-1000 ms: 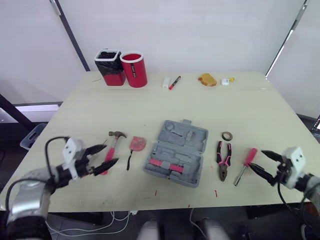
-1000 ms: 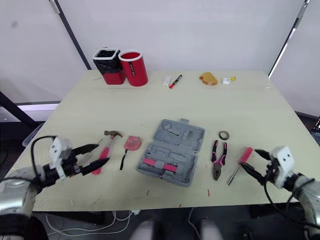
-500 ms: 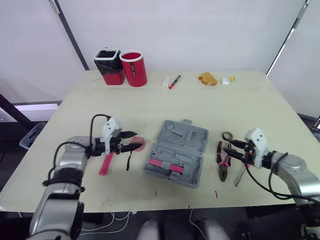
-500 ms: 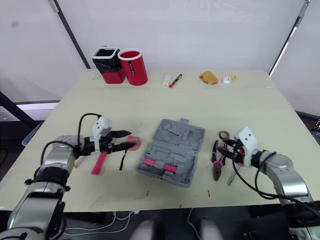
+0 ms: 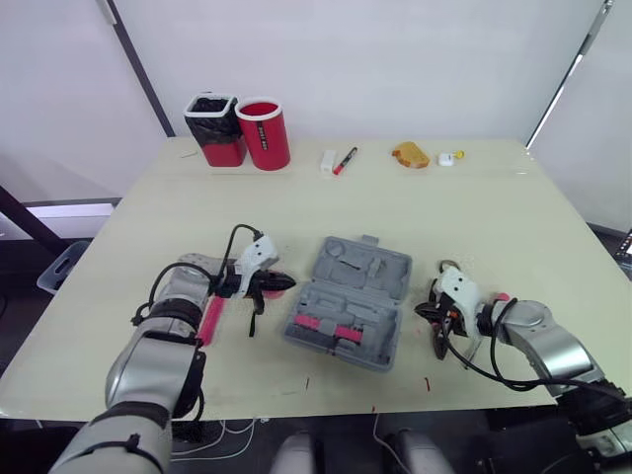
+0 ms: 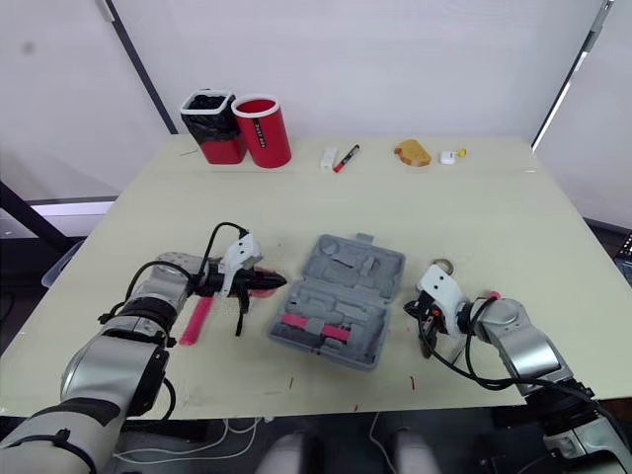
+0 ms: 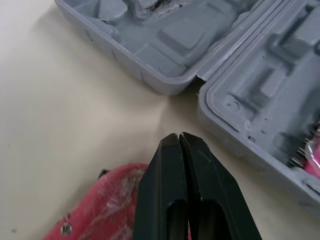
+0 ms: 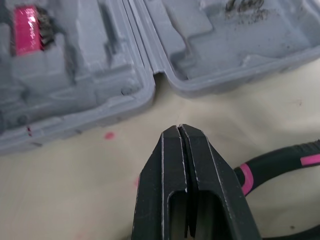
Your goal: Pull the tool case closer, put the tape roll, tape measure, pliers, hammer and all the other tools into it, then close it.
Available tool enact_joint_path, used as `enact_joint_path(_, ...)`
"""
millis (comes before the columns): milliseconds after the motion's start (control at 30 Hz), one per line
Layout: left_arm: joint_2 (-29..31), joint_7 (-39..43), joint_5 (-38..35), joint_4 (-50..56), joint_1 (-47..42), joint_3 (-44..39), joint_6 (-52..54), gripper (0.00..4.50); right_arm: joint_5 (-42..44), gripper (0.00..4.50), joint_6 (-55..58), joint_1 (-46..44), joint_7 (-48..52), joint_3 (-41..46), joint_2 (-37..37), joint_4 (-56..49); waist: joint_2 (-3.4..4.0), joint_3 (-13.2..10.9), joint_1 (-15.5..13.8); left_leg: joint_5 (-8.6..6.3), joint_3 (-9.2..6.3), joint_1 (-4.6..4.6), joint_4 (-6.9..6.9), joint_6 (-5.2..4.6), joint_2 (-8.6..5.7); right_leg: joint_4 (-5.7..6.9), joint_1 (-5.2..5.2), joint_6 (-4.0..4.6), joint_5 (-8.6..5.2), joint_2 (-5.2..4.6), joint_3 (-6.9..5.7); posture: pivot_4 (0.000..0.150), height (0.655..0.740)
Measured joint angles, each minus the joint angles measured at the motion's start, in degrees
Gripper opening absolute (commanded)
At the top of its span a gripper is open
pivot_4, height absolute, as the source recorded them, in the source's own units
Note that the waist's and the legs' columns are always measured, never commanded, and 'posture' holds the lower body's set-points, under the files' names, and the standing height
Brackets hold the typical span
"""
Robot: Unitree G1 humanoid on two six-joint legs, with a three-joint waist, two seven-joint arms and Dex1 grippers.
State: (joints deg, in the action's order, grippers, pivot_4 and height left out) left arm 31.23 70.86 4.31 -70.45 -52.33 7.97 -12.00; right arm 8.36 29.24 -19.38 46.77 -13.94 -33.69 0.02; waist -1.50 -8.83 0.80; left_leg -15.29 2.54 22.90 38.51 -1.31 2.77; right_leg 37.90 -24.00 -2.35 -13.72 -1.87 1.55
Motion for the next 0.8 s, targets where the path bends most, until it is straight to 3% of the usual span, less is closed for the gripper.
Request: enact_joint_path(800, -2.98, -3.06, 5.91, -3.9, -2.61, 0.75, -0.81, 0.09, -4.88, 0.0, -0.25, -2.4, -1.11, -1.82, 4.91, 3.4, 0.0, 0.0, 0.09, 0.0, -0.02, -0.02, 0.0, 0.0, 0.0, 0.04, 0.0, 0.0, 0.0, 0.01, 0.0, 0.15, 0.74)
